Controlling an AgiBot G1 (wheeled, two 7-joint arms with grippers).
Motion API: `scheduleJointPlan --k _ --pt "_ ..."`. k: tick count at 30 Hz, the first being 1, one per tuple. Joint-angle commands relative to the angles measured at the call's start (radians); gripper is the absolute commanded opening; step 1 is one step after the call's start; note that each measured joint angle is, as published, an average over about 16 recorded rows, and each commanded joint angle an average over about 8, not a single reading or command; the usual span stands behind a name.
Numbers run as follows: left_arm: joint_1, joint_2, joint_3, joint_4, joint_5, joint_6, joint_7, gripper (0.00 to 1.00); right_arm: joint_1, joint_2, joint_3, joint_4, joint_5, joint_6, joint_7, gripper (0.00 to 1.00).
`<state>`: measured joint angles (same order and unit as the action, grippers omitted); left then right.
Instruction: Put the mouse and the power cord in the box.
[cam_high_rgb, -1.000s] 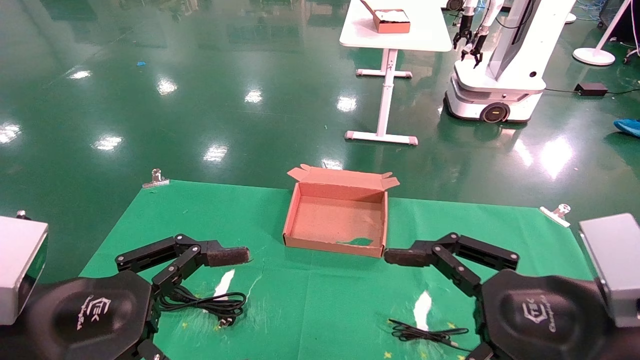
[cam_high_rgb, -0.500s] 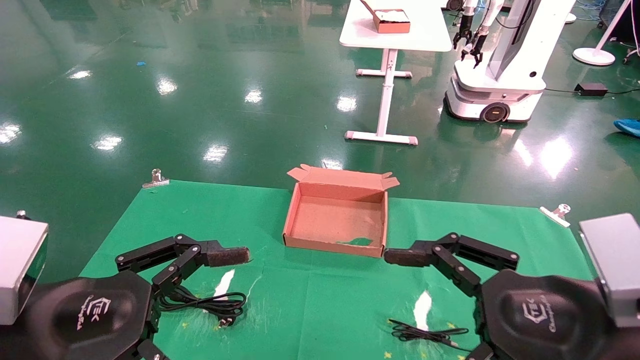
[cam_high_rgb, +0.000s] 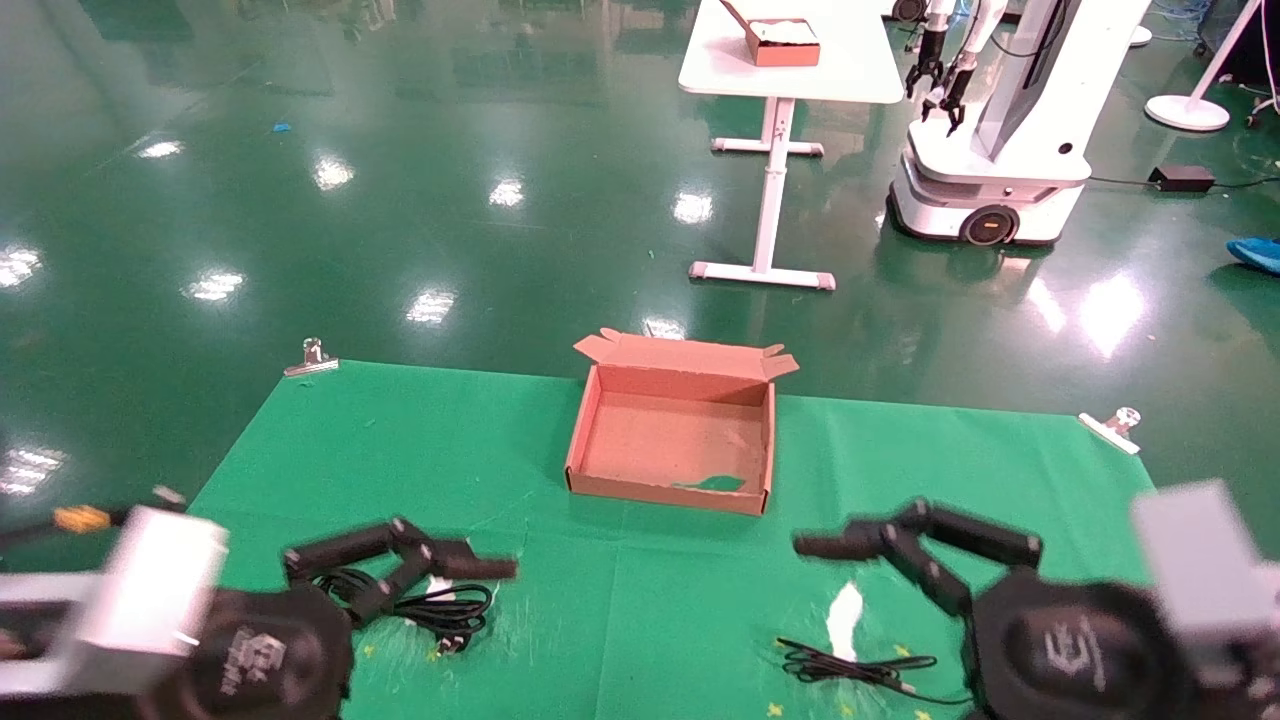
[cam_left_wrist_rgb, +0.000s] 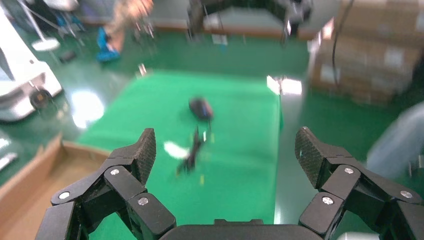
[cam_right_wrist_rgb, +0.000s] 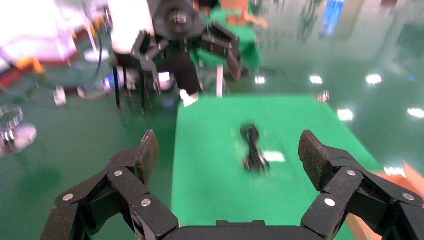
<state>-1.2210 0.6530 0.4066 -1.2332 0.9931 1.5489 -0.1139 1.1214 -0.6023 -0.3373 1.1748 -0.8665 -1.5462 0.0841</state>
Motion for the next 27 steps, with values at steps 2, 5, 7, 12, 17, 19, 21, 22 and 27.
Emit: scheduleJointPlan --k 2,5,7,12,17,19,21,22,27 --pt "-0.066 0.020 0.058 0.026 0.115 0.027 0.030 1.00 0.023 0.002 -0.028 -0.049 -0.062 -0.028 -0.047 1.00" --pt "-0.160 0.061 0.153 0.084 0.273 0.034 0.090 1.00 0.078 -0.009 -0.085 -0.132 -0.163 -0.031 -0.120 1.00" --pt "-0.224 0.096 0.219 0.142 0.373 0.033 0.135 1.00 0.117 -0.022 -0.124 -0.199 -0.238 -0.024 -0.173 1.00" --pt "-0.346 0.206 0.345 0.360 0.554 0.014 0.260 1.00 0.211 -0.082 -0.210 -0.376 -0.432 0.022 -0.315 1.00" --pt "-0.420 0.319 0.411 0.608 0.668 -0.049 0.394 1.00 0.297 -0.176 -0.289 -0.534 -0.614 0.090 -0.465 1.00" --pt "-0.441 0.359 0.431 0.689 0.709 -0.089 0.444 1.00 0.327 -0.219 -0.314 -0.598 -0.667 0.119 -0.520 1.00" --pt "-0.458 0.396 0.448 0.759 0.747 -0.133 0.488 1.00 0.353 -0.262 -0.333 -0.663 -0.707 0.148 -0.569 1.00" --pt "-0.466 0.412 0.455 0.789 0.763 -0.156 0.508 1.00 0.365 -0.283 -0.341 -0.695 -0.722 0.161 -0.592 1.00" --pt "-0.487 0.466 0.468 0.914 0.801 -0.259 0.575 1.00 0.412 -0.369 -0.361 -0.836 -0.760 0.214 -0.690 1.00"
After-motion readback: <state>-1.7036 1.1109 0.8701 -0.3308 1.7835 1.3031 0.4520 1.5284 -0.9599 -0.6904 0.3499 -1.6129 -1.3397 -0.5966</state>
